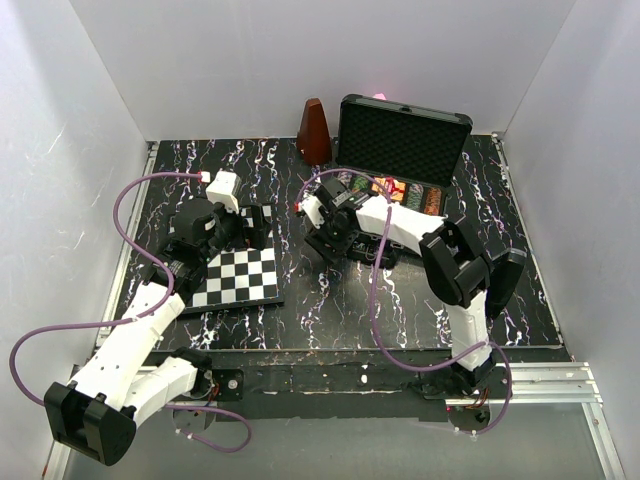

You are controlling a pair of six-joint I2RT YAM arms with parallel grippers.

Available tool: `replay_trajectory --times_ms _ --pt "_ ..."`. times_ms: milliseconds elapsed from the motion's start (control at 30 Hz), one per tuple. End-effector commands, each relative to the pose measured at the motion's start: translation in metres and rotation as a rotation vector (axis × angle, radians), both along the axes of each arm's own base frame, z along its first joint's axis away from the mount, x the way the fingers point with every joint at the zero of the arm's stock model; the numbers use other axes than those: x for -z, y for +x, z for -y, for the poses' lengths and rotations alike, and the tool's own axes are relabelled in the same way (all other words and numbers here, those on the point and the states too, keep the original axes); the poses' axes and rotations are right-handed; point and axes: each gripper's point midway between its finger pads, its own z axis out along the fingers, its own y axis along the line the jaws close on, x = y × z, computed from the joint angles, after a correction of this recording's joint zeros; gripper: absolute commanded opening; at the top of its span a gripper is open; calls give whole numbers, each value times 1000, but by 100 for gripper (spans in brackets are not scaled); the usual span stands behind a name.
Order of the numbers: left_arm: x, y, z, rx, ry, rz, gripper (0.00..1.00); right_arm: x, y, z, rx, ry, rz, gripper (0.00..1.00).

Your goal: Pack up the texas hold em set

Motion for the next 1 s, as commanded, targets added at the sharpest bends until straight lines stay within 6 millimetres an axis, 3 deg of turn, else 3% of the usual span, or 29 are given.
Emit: replay_trajectory --times_ms 0,433,733,967 --pt "-9 0 1 12 -5 29 98 -36 -2 4 45 39 42 43" --pt "-8 -1 1 11 -6 27 98 -84 -5 12 156 72 95 41" --pt "-9 -1 2 15 -10 29 98 -105 20 51 548 60 131 40" --pt "-11 -2 2 19 -14 32 98 -116 47 60 763 131 175 40"
